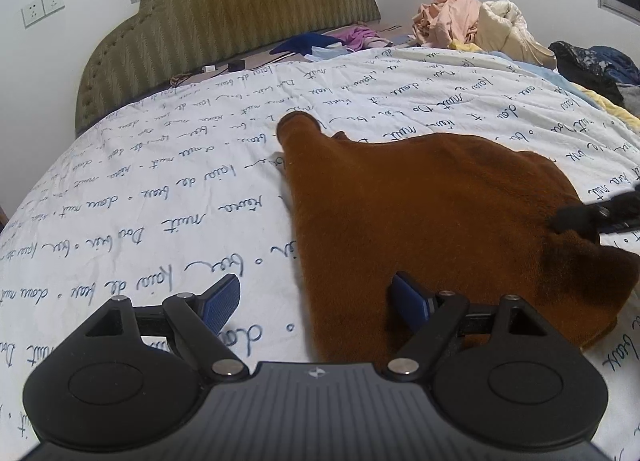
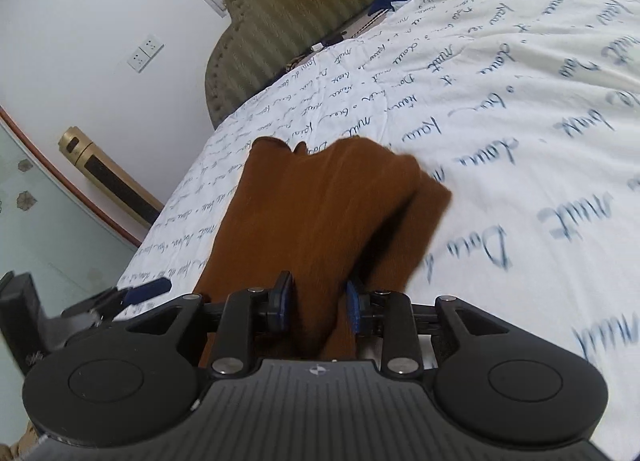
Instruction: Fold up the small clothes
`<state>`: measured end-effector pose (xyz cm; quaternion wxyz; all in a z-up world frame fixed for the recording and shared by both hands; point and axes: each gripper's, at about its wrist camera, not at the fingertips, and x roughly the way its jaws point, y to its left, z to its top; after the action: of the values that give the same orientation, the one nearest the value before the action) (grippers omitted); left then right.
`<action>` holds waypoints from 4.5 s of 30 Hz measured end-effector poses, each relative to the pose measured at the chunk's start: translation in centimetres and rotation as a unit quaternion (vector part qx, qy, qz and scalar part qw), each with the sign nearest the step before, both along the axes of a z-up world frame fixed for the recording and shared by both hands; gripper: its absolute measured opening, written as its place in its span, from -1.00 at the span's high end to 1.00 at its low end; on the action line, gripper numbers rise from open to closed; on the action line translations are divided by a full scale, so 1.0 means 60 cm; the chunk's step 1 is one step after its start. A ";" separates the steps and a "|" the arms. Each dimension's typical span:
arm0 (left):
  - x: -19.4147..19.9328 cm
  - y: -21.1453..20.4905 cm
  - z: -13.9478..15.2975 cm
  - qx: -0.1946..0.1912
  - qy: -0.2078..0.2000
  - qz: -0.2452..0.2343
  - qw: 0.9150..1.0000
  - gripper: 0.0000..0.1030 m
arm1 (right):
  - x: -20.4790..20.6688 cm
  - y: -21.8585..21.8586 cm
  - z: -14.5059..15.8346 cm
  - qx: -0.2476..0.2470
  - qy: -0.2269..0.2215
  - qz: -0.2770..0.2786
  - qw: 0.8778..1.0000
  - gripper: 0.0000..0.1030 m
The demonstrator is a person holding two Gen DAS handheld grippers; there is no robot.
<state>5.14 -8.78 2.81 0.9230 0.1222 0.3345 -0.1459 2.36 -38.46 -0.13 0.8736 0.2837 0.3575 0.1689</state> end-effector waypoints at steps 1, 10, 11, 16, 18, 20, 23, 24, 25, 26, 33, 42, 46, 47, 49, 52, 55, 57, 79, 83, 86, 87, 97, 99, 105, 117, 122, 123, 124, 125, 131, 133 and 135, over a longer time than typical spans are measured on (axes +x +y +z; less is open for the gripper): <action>-0.004 0.004 0.002 -0.001 -0.001 -0.002 1.000 -0.62 | -0.010 -0.002 0.000 0.002 0.001 -0.002 1.000 0.32; -0.013 0.028 -0.020 0.011 0.006 -0.001 1.000 -0.75 | -0.063 0.022 -0.016 -0.008 0.006 -0.007 1.000 0.63; -0.013 0.029 -0.018 0.010 0.005 0.000 1.000 -0.75 | -0.065 0.030 -0.018 -0.018 0.007 0.000 1.000 0.63; -0.010 0.034 -0.008 -0.007 0.012 0.001 1.000 -0.75 | -0.077 0.011 -0.005 -0.020 -0.001 -0.054 0.998 -0.03; -0.006 0.037 -0.007 -0.016 0.020 0.004 1.000 -0.75 | -0.080 0.001 0.002 -0.001 -0.013 -0.069 0.998 -0.25; 0.002 0.041 -0.009 -0.028 0.033 0.008 0.999 -0.75 | -0.077 -0.002 0.002 0.017 -0.017 -0.075 0.997 -0.61; 0.012 0.047 -0.012 -0.049 0.054 0.014 0.997 -0.75 | -0.062 0.009 -0.009 0.023 0.002 -0.076 0.997 -0.77; 0.015 0.049 -0.013 -0.055 0.060 0.015 0.997 -0.75 | -0.055 0.013 -0.015 0.023 0.013 -0.080 0.996 -0.77; 0.018 0.052 -0.014 -0.062 0.066 0.015 0.996 -0.75 | -0.048 0.016 -0.022 0.025 0.021 -0.083 0.996 -0.77; 0.022 0.054 -0.015 -0.068 0.071 0.014 0.995 -0.75 | -0.043 0.018 -0.027 0.030 0.022 -0.082 0.996 -0.77; 0.070 0.077 -0.029 -0.154 0.130 0.002 0.979 -0.76 | 0.006 0.023 -0.043 0.052 0.018 -0.061 0.997 -0.76; 0.100 0.066 -0.047 -0.235 0.170 -0.034 0.957 -0.77 | 0.046 0.058 -0.044 0.028 0.009 -0.021 0.999 -0.77; 0.098 0.046 -0.048 -0.221 0.168 -0.052 0.959 0.00 | 0.064 0.063 -0.052 0.032 0.015 -0.036 0.999 -0.10; 0.095 0.045 -0.045 -0.217 0.159 -0.054 0.962 0.24 | 0.067 0.059 -0.056 0.035 0.020 -0.044 0.998 0.01; 0.088 0.052 -0.037 -0.219 0.144 -0.055 0.963 0.40 | 0.070 0.053 -0.062 0.060 0.027 -0.051 0.997 0.17; 0.082 0.063 -0.025 -0.218 0.132 -0.049 0.966 0.51 | 0.064 0.053 -0.067 0.094 0.038 -0.063 0.993 0.27; 0.069 0.072 -0.018 -0.206 0.122 -0.049 0.970 0.52 | 0.054 0.066 -0.059 0.117 0.032 -0.054 0.991 0.30; 0.065 0.069 -0.020 -0.189 0.122 -0.057 0.973 0.48 | 0.047 0.074 -0.055 0.107 0.030 -0.046 0.993 0.29; -0.072 0.054 -0.018 -0.063 0.028 0.027 0.997 -0.19 | -0.117 0.181 -0.008 -0.239 -0.043 -0.107 0.964 -0.70; -0.088 0.053 -0.020 -0.055 0.019 0.038 0.998 -0.34 | -0.127 0.181 -0.023 -0.230 -0.033 -0.119 0.965 -0.74; -0.099 0.053 -0.022 -0.053 0.016 0.044 0.997 -0.40 | -0.135 0.186 -0.025 -0.237 -0.034 -0.121 0.963 -0.81; -0.102 0.054 -0.022 -0.054 0.017 0.046 0.997 -0.41 | -0.137 0.188 -0.025 -0.241 -0.034 -0.121 0.962 -0.84; -0.129 0.069 -0.032 -0.063 0.022 0.058 0.996 -0.44 | -0.161 0.211 -0.037 -0.280 -0.040 -0.116 0.952 -0.99; -0.134 0.072 -0.035 -0.062 0.023 0.060 0.996 -0.47 | -0.163 0.216 -0.038 -0.289 -0.041 -0.114 0.949 -0.99; -0.147 0.080 -0.050 -0.048 0.024 0.070 0.996 -0.49 | -0.164 0.225 -0.042 -0.310 -0.040 -0.115 0.943 -0.99; -0.157 0.084 -0.064 -0.049 -0.003 0.079 0.996 -0.69 | -0.164 0.231 -0.046 -0.325 -0.036 -0.119 0.938 -0.99; -0.156 0.091 -0.068 -0.061 -0.005 0.083 0.995 -0.84 | -0.167 0.229 -0.046 -0.322 -0.036 -0.125 0.938 -0.99; -0.156 0.092 -0.069 -0.064 -0.005 0.084 0.994 -0.89 | -0.169 0.228 -0.047 -0.320 -0.036 -0.127 0.938 -0.99; -0.156 0.093 -0.070 -0.066 -0.004 0.084 0.994 -0.93 | -0.170 0.227 -0.047 -0.318 -0.036 -0.128 0.939 -1.00; -0.155 0.093 -0.070 -0.066 -0.002 0.085 0.994 -0.98 | -0.170 0.226 -0.047 -0.316 -0.036 -0.128 0.939 -0.99; -0.155 0.081 -0.074 -0.044 -0.006 0.082 0.996 -1.00 | -0.166 0.230 -0.050 -0.325 -0.029 -0.125 0.937 -0.99; -0.153 0.082 -0.075 -0.045 -0.004 0.082 0.996 -1.00 | -0.164 0.234 -0.050 -0.332 -0.027 -0.123 0.935 -1.00; -0.152 0.084 -0.075 -0.048 -0.001 0.082 0.995 -1.00 | -0.164 0.235 -0.050 -0.336 -0.027 -0.123 0.934 -0.99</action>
<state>-3.97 -3.77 -1.71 0.9370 0.0500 0.3348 -0.0856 -7.49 -24.34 -3.14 0.9413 0.0111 0.3317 -0.0622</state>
